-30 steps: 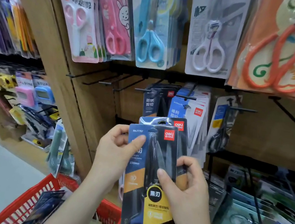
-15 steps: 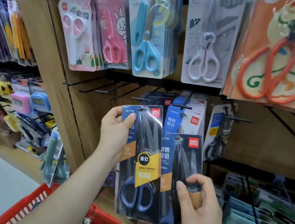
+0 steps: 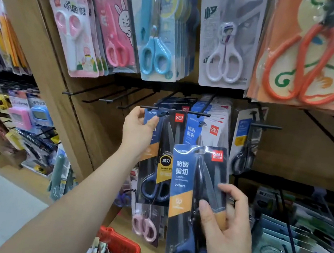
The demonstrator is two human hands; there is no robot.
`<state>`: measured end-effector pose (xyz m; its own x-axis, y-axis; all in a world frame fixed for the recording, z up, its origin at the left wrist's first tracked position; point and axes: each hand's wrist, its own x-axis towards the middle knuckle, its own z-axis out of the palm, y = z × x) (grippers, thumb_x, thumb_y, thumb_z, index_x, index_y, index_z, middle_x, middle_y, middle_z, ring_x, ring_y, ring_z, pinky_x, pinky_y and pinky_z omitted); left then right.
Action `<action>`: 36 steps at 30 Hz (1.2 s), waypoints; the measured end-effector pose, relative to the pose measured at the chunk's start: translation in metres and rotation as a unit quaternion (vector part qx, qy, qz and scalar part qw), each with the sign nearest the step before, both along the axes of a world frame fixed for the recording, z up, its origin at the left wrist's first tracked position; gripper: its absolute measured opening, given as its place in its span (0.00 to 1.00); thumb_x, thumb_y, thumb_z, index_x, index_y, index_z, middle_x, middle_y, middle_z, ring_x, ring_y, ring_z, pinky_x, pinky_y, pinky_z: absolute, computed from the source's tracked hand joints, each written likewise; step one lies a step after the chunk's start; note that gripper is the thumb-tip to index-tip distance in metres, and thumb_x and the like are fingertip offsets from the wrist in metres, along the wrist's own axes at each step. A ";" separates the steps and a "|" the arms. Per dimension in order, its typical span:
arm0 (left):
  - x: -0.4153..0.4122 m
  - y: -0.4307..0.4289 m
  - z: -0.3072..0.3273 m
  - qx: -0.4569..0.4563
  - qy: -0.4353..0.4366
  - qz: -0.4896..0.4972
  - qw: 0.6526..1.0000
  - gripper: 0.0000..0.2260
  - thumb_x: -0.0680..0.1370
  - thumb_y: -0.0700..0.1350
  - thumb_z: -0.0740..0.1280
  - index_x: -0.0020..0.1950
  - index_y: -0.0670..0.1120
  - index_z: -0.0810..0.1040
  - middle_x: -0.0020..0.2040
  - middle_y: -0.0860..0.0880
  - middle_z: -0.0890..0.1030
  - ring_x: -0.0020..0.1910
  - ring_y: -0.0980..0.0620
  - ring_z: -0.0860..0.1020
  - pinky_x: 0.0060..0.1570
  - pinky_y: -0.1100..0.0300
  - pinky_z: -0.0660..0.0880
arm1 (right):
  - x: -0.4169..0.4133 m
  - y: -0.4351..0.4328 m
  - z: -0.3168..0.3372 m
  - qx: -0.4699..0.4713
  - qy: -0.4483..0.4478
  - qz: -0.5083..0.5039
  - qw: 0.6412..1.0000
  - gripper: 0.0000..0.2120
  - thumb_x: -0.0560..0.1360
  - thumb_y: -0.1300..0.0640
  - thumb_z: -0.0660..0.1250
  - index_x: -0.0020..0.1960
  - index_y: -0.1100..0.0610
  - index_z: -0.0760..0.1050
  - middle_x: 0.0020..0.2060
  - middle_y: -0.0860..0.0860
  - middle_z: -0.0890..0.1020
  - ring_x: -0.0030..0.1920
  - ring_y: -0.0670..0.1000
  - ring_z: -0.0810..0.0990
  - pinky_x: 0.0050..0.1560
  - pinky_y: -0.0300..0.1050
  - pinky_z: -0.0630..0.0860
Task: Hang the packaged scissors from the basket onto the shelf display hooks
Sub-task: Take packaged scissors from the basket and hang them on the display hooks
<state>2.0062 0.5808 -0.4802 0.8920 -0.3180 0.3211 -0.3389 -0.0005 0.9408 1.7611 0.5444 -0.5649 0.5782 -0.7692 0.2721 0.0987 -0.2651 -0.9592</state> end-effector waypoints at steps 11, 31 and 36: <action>0.021 -0.033 -0.006 0.042 0.016 0.043 0.998 0.11 0.77 0.43 0.71 0.58 0.42 0.78 0.51 0.49 0.83 0.53 0.50 0.81 0.47 0.63 0.75 | 0.000 -0.006 0.014 0.090 -0.043 0.062 0.993 0.34 0.64 0.50 0.73 0.66 0.34 0.66 0.46 0.46 0.87 0.39 0.40 0.83 0.54 0.43 0.77; -0.070 0.041 0.006 -0.099 0.193 -0.120 0.969 0.06 0.78 0.45 0.69 0.49 0.43 0.83 0.44 0.41 0.86 0.40 0.45 0.85 0.46 0.50 0.81 | 0.027 0.005 0.000 0.031 -0.007 0.131 0.991 0.29 0.74 0.50 0.70 0.66 0.26 0.63 0.46 0.47 0.85 0.48 0.43 0.83 0.55 0.38 0.73; -0.046 0.031 0.020 -0.079 0.154 -0.075 0.982 0.06 0.79 0.45 0.69 0.52 0.43 0.82 0.44 0.43 0.87 0.41 0.46 0.86 0.45 0.50 0.82 | 0.029 0.004 0.005 0.016 0.064 0.168 0.984 0.32 0.77 0.60 0.68 0.64 0.25 0.64 0.53 0.35 0.82 0.51 0.40 0.83 0.49 0.34 0.75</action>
